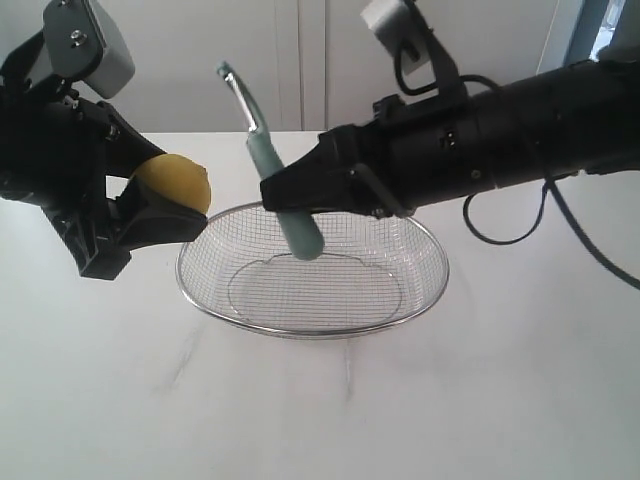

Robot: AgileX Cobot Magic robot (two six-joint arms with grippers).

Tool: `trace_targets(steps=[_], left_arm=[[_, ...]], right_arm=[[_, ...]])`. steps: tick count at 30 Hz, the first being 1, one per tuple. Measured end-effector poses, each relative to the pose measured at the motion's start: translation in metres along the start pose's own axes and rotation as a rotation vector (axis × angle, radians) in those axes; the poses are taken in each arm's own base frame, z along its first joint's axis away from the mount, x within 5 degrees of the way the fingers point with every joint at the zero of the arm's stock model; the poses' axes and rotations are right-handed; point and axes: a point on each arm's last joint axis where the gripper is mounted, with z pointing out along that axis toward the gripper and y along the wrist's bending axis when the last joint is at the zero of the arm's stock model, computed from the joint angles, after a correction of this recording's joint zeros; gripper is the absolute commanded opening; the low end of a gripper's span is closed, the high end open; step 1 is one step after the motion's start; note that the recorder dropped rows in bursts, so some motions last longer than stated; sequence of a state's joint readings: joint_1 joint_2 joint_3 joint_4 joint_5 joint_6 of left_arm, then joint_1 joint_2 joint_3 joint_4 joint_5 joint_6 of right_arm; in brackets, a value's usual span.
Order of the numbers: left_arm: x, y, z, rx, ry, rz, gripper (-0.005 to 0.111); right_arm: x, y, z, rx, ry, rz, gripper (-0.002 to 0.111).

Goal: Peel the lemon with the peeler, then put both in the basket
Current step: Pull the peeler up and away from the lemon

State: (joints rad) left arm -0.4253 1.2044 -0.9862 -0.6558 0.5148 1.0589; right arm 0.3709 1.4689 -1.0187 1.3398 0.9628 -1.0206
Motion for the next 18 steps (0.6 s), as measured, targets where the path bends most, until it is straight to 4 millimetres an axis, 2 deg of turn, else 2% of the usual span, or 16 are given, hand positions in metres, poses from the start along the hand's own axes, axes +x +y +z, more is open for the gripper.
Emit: trace_targets(steps=[8, 14, 18], left_arm=[[0.000, 0.000, 0.000, 0.000, 0.000, 0.000, 0.000], [0.000, 0.000, 0.000, 0.000, 0.000, 0.000, 0.000], [0.000, 0.000, 0.000, 0.000, 0.000, 0.000, 0.000]], right_arm=[[-0.010, 0.003, -0.034, 0.105, -0.085, -0.064, 0.000], [-0.008, -0.016, -0.039, 0.315, -0.062, -0.029, 0.000], [-0.003, -0.030, -0.035, 0.369, -0.013, 0.014, 0.000]])
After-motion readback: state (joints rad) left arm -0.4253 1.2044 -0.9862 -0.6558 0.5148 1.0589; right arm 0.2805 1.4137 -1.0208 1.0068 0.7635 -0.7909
